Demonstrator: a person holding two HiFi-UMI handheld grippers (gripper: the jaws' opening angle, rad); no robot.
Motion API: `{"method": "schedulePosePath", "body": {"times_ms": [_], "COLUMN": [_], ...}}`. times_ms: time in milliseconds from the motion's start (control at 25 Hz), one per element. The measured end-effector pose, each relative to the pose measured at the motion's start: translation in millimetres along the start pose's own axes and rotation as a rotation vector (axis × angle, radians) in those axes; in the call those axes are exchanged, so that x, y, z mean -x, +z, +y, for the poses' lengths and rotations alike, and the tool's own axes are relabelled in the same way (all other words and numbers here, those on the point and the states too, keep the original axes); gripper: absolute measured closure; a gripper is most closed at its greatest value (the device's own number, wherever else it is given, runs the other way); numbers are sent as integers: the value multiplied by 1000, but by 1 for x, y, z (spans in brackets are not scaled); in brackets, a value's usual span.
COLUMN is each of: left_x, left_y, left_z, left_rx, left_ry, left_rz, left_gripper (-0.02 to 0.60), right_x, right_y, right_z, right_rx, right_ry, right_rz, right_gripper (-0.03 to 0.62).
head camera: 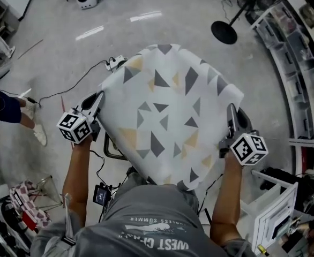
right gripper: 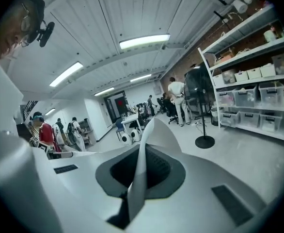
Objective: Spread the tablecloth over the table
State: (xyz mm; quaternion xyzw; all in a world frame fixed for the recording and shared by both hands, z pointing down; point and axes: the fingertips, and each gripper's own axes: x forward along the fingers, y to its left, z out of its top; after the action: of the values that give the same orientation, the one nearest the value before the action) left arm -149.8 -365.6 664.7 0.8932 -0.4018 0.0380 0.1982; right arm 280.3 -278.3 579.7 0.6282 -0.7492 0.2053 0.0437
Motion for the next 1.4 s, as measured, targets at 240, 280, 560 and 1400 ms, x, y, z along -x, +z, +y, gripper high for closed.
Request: {"method": "schedulePosePath", "body": {"times_ms": [240,280,560,1400], "left_x": [7,1,-13,-10], "left_y": [91,84,-3,-120], "left_z": [-56,-54,2,84], "left_rx": [-55,-50,-11,-62], "left_ry": [96,106,263,499], "left_rz": [219,253,401,760], "left_gripper": [571,571,580,571], "right_x": [22,15,-23,-57], "right_y": [66,58,-52,-200], "right_z": [-19,-26,-91,-210], "right_rx": [-96,-109,-176,-228], "right_ry": [37,35,-80,-218], "right_rz": [132,163,358,799], "right_gripper": [577,575,572,540]}}
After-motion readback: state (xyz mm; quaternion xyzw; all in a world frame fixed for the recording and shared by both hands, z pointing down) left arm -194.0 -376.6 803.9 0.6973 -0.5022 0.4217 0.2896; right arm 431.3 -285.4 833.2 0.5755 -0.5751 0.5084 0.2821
